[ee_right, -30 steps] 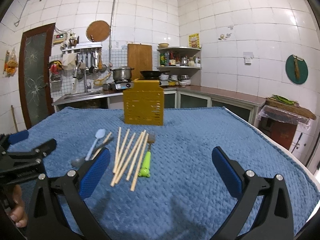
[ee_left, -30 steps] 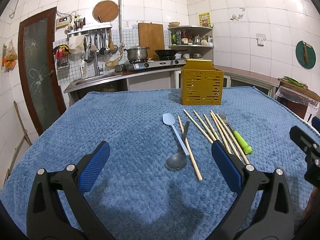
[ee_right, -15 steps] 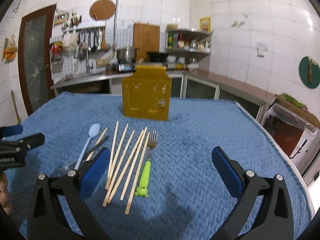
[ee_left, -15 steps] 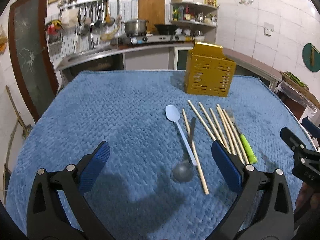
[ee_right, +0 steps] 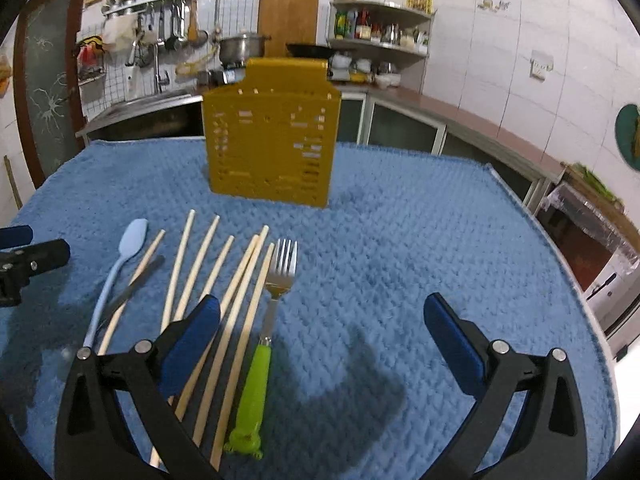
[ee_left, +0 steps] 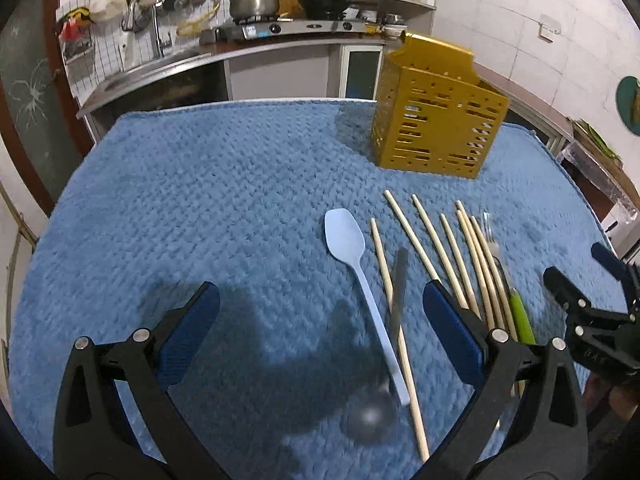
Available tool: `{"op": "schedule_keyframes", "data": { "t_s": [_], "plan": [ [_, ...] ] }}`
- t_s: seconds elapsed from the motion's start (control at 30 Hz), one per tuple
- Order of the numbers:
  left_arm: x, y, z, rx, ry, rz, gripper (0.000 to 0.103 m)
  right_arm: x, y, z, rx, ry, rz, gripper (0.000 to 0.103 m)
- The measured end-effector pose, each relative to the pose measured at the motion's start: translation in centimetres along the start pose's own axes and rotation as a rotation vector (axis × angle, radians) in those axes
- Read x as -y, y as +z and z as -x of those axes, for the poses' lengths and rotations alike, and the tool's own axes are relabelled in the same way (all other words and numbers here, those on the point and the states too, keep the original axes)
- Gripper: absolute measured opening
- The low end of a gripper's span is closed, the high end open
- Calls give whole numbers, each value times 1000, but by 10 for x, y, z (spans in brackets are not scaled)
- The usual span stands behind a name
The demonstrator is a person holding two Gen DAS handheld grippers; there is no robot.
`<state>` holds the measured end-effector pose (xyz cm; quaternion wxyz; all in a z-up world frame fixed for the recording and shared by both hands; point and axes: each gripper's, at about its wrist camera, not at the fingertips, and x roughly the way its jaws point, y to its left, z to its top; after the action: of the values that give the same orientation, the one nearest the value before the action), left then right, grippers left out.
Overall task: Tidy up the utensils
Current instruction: 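Close the left tool on the light blue spoon while the right tool grasps the green-handled fork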
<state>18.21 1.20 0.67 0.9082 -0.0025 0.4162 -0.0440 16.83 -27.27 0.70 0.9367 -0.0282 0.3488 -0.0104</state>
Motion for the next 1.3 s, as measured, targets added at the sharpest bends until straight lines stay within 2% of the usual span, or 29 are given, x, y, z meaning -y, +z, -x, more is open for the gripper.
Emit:
{"op": "schedule_keyframes", "data": {
  "t_s": [0.13,0.27,0.37,0.53,0.57,0.63,0.73,0.8,0.87,0.9,1.03,1.07,1.2,1.3],
  "plan": [
    [3,7,-21,-38,8,-3,98,-2,1,-23,-57,10,-8,99],
    [6,10,-42,-76,48,-10,98,-7,0,-41,-88,-14,4,99],
    [9,11,-56,-128,36,-14,98,-8,-1,-48,-97,-33,5,99],
    [8,13,-65,-150,33,-21,98,-5,2,-56,-112,-44,0,98],
    [8,14,-66,-143,40,-23,98,-6,1,-59,-121,-41,3,96],
    [10,17,-65,-134,53,-38,96,-6,0,-62,-138,-34,4,82],
    [11,18,-65,-133,72,-58,88,-4,-1,-66,-154,-8,-21,77],
    [11,19,-66,-151,56,-53,85,-4,-1,-66,-156,-3,-21,75],
    [11,19,-67,-162,46,-44,78,-6,-1,-65,-161,8,-16,70],
    [12,20,-68,-170,39,-42,76,-6,-1,-65,-166,15,-20,65],
    [15,20,-75,-222,4,-32,58,-11,1,-64,-189,42,-28,48],
    [15,20,-76,-230,-5,-26,54,-12,1,-64,-197,49,-34,46],
    [13,23,-79,-236,-16,14,54,-14,-1,-63,-220,80,-61,42],
    [11,24,-86,-260,-20,39,51,-18,-4,-66,-223,68,-46,39]
  ]
}}
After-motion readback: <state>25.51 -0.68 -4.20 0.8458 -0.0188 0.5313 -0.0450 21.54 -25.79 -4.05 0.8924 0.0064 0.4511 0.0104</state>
